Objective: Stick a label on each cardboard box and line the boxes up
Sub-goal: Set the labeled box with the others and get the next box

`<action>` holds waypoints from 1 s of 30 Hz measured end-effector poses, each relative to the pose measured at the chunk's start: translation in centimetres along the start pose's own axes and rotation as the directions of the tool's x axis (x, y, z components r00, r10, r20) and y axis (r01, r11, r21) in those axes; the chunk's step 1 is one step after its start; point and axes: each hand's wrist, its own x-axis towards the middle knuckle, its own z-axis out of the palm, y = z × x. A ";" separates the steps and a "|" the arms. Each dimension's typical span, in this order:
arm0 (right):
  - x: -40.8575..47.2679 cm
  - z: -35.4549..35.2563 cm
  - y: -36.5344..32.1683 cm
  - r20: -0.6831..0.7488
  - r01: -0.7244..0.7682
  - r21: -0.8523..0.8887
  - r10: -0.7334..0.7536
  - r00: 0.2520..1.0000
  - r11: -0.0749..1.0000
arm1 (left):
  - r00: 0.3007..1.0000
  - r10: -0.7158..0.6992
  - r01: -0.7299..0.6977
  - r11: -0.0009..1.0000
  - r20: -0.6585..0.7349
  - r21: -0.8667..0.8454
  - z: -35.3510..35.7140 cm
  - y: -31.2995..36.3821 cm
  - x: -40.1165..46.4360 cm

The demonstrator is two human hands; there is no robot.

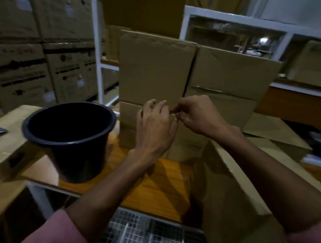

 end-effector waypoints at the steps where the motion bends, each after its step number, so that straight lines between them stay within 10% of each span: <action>1: -1.3 -0.6 1.6 -0.031 -0.007 0.008 0.007 0.999 1.000 | 1.000 0.009 -0.009 0.999 -0.003 -0.038 0.7 1.7 -0.3; 10: -13.9 -4.8 16.0 -0.100 -0.122 0.195 0.144 0.985 0.973 | 0.973 0.012 0.015 0.994 0.232 -0.113 6.4 17.3 -2.8; 17: -20.5 -4.9 22.0 0.077 -0.015 0.193 0.001 0.997 0.981 | 0.802 -0.117 0.042 0.989 0.586 0.139 8.8 22.6 -5.6; 24: -21.5 -3.3 23.5 0.424 0.131 0.185 -0.200 0.884 0.974 | 0.840 -0.098 0.008 0.986 0.534 0.169 10.0 21.4 -6.4; 30: -21.2 -2.2 22.6 0.468 0.018 -0.055 0.009 0.884 0.998 | 0.847 -0.108 0.020 0.985 0.520 0.172 10.5 21.2 -6.2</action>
